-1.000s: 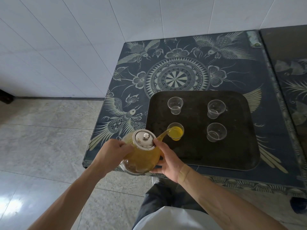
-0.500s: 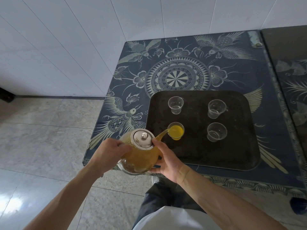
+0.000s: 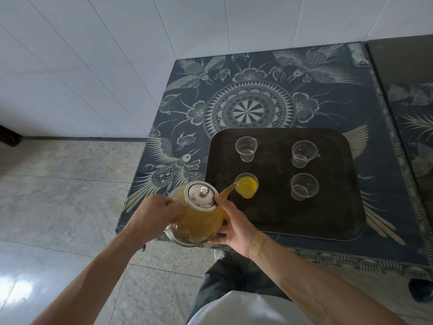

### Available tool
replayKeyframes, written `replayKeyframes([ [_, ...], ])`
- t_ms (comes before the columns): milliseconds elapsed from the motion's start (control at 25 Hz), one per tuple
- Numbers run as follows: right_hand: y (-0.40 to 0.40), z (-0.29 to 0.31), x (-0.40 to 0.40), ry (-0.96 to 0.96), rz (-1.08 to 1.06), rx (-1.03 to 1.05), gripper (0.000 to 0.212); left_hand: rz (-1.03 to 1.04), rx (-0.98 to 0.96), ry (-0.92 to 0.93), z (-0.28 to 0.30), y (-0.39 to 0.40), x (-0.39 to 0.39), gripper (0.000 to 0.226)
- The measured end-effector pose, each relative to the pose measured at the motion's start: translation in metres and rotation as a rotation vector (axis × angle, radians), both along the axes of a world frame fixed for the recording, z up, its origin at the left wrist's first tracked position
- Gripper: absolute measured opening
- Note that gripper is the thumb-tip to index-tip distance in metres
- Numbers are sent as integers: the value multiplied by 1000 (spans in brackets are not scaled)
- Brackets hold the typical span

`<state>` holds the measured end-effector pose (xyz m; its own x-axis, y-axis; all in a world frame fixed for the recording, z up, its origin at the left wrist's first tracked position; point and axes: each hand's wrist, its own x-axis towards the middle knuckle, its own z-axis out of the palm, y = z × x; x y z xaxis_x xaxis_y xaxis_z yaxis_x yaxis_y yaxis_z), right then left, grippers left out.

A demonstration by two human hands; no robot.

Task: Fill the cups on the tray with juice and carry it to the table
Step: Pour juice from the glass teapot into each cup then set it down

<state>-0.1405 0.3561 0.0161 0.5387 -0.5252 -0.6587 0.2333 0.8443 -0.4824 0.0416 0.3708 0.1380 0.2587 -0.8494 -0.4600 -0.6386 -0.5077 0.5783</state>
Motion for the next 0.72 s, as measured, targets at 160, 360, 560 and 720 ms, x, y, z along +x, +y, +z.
replayKeyframes([
  [160, -1, 0, -2, 1, -2, 3, 75, -2, -2, 16, -2, -2, -1, 41],
  [360, -3, 0, -3, 8, 7, 10, 78, 12, 9, 15, -5, -3, 0, 42],
  [560, -4, -2, -3, 21, 24, 0, 93, 22, 21, 1, -7, -5, -2, 39],
  [720, -4, -5, -4, 33, 21, 7, 97, 18, 26, 3, -8, -6, -5, 37],
])
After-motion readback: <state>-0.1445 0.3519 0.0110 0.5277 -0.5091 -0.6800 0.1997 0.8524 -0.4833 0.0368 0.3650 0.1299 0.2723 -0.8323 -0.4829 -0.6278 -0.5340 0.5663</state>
